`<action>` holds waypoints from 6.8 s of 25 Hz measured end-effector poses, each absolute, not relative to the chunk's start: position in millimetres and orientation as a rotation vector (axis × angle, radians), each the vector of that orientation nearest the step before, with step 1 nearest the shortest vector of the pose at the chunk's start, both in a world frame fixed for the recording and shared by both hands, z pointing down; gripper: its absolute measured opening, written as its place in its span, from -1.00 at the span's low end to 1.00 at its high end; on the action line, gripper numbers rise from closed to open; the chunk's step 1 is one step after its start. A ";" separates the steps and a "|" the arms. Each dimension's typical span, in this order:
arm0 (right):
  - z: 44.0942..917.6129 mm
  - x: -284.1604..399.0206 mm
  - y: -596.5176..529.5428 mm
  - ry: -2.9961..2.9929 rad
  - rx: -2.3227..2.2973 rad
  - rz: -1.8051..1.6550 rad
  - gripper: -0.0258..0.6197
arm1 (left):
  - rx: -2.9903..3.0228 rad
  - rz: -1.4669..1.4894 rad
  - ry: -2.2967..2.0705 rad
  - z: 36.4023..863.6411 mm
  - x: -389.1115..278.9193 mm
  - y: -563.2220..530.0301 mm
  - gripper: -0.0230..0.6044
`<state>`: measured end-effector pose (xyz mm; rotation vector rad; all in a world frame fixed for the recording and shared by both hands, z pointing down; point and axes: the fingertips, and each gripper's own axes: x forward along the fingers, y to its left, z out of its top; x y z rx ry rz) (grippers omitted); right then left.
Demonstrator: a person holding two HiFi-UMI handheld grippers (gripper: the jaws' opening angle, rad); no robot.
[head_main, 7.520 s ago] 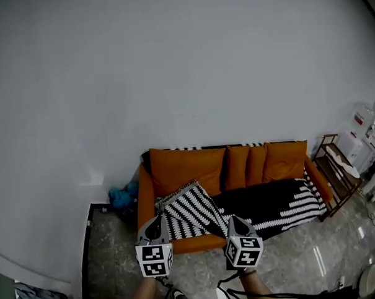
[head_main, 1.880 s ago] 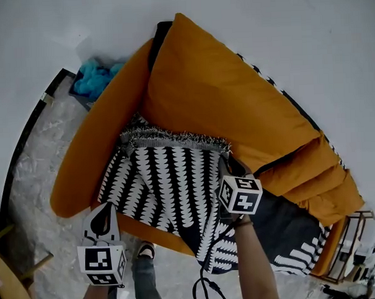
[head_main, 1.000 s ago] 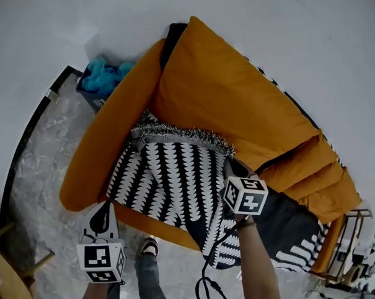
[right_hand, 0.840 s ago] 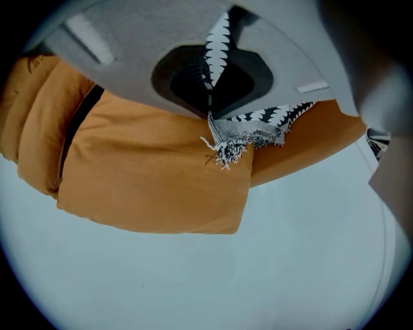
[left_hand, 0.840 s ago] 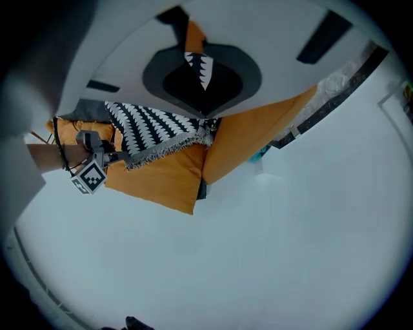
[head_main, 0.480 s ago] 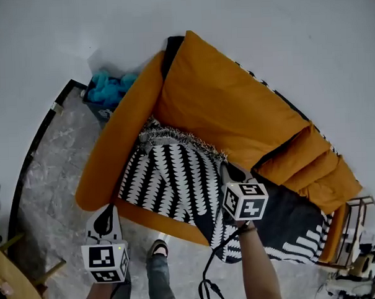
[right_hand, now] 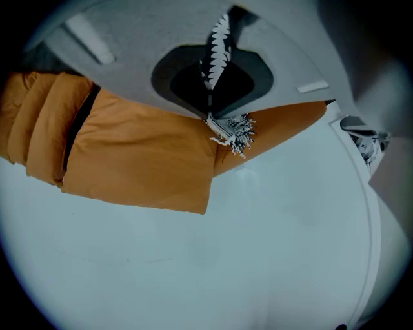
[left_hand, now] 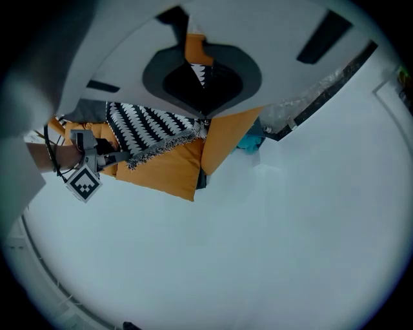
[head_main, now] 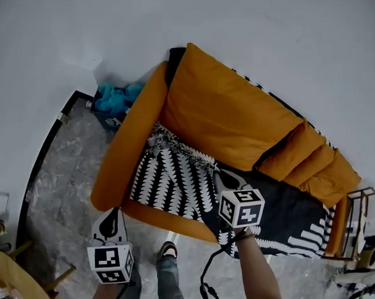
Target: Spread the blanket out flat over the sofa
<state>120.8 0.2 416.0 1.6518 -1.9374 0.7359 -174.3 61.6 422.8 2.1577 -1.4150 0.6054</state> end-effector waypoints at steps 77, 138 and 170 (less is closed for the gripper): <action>628.3 -262.7 146.5 -1.996 0.813 1.004 -0.86 | 1.964 0.704 -1.473 504.7 -365.2 85.3 -0.96; 172.1 51.6 157.7 -1.974 1.844 0.743 -0.90 | 2.309 0.444 -1.472 135.6 -208.0 101.3 -0.96; 112.4 93.5 179.9 -1.843 2.061 0.513 -0.91 | 2.401 0.350 -1.421 95.8 -184.0 102.8 -0.96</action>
